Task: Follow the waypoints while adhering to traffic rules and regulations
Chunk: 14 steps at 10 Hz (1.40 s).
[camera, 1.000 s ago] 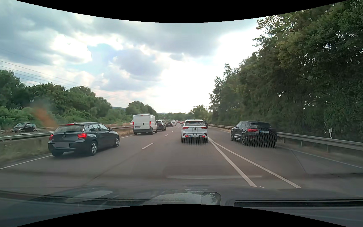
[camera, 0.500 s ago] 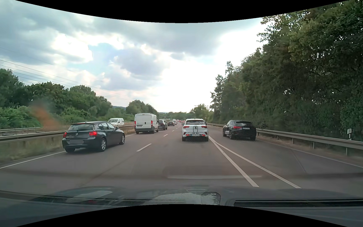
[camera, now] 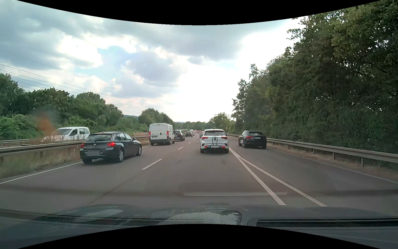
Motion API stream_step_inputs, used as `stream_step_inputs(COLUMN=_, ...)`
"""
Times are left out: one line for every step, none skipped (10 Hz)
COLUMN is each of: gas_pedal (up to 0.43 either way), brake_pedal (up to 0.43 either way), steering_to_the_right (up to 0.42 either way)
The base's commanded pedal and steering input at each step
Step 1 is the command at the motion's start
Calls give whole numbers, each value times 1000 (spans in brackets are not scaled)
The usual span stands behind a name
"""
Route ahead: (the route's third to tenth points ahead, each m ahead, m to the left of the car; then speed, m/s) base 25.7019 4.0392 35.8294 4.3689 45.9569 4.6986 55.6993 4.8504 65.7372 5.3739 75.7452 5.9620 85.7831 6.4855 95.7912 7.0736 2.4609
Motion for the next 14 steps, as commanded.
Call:
stream_step_inputs(gas_pedal=39, brake_pedal=0, steering_to_the_right=-5)
stream_step_inputs(gas_pedal=39, brake_pedal=0, steering_to_the_right=-1)
stream_step_inputs(gas_pedal=39, brake_pedal=0, steering_to_the_right=2)
stream_step_inputs(gas_pedal=39, brake_pedal=0, steering_to_the_right=6)
stream_step_inputs(gas_pedal=28, brake_pedal=0, steering_to_the_right=6)
stream_step_inputs(gas_pedal=8, brake_pedal=0, steering_to_the_right=6)
stream_step_inputs(gas_pedal=0, brake_pedal=0, steering_to_the_right=7)
stream_step_inputs(gas_pedal=0, brake_pedal=0, steering_to_the_right=6)
stream_step_inputs(gas_pedal=0, brake_pedal=0, steering_to_the_right=6)
stream_step_inputs(gas_pedal=0, brake_pedal=0, steering_to_the_right=6)
stream_step_inputs(gas_pedal=0, brake_pedal=0, steering_to_the_right=5)
stream_step_inputs(gas_pedal=0, brake_pedal=0, steering_to_the_right=6)
stream_step_inputs(gas_pedal=0, brake_pedal=0, steering_to_the_right=5)
stream_step_inputs(gas_pedal=0, brake_pedal=0, steering_to_the_right=3)
